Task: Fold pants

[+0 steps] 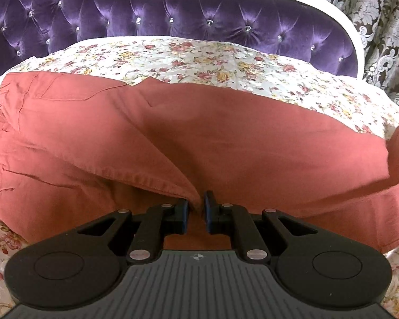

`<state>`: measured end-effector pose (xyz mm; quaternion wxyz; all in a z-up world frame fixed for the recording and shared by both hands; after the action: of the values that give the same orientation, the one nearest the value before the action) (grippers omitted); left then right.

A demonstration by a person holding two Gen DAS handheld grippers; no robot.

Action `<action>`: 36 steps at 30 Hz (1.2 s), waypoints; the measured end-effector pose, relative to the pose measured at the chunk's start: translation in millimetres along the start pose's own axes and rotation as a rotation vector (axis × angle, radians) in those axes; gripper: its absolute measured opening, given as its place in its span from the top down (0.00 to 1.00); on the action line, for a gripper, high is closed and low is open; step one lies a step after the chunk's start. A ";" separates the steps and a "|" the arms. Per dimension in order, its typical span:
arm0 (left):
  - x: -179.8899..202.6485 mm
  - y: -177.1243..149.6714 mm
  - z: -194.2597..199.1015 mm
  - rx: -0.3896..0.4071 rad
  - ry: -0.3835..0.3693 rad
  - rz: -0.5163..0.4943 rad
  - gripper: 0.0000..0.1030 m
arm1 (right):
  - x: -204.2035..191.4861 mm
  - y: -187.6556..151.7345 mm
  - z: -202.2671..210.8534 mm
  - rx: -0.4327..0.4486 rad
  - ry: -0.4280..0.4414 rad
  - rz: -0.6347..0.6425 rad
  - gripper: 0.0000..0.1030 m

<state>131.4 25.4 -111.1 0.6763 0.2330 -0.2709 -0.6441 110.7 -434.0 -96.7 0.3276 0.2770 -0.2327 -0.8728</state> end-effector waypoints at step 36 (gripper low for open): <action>3.1 -26.8 16.6 -0.084 -0.031 -0.064 0.89 | 21.0 -44.6 62.6 -0.023 -0.200 0.370 0.97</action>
<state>100.5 21.1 -116.3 0.6602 0.2032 -0.2464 -0.6798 37.9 -404.4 -83.7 0.4609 0.1377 -0.3009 -0.8234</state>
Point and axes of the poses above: each gripper's, at about its wrist camera, not at the fingertips, and z roughly against the way its jaws point, x to its right, y to its top, the point moved 4 cm from there along -z, roughly the way its jaws point, and after that the axes turned 3 degrees about x, right-handed, at the moved point
